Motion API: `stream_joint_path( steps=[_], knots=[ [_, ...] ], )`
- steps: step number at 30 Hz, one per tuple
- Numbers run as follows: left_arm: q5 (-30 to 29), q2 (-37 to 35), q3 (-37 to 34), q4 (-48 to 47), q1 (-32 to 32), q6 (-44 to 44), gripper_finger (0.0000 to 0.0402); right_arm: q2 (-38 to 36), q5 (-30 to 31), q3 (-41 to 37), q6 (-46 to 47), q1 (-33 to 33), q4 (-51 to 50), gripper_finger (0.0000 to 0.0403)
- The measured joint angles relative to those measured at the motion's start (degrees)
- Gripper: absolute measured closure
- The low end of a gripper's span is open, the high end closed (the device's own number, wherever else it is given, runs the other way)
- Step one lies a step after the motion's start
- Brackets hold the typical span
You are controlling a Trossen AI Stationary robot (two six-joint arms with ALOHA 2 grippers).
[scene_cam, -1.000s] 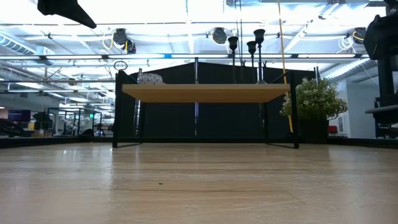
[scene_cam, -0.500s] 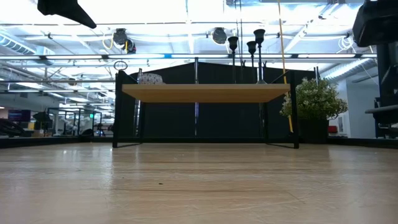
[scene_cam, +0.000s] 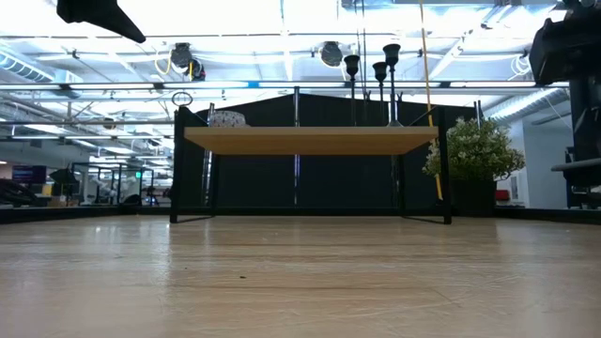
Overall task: Pick & Place candle stick holders
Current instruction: Put the blue patterned scented candle on the shelf
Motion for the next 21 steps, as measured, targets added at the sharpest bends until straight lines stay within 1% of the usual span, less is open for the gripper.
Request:
stream_joint_path(
  steps=[8,11,21],
  knots=[
    [-0.07,0.00,0.00,0.00,-0.01,0.07,0.0027,3.03,-0.23,0.00,0.00,0.00,-0.33,0.0012],
    [-0.10,0.00,0.00,0.00,0.00,0.11,0.0028,4.51,-1.65,-0.04,0.02,0.00,-0.20,0.0012],
    [-0.13,0.01,0.00,0.00,0.00,0.09,0.0021,8.19,-1.64,-0.07,-0.03,-0.12,0.13,0.0012]
  ],
)
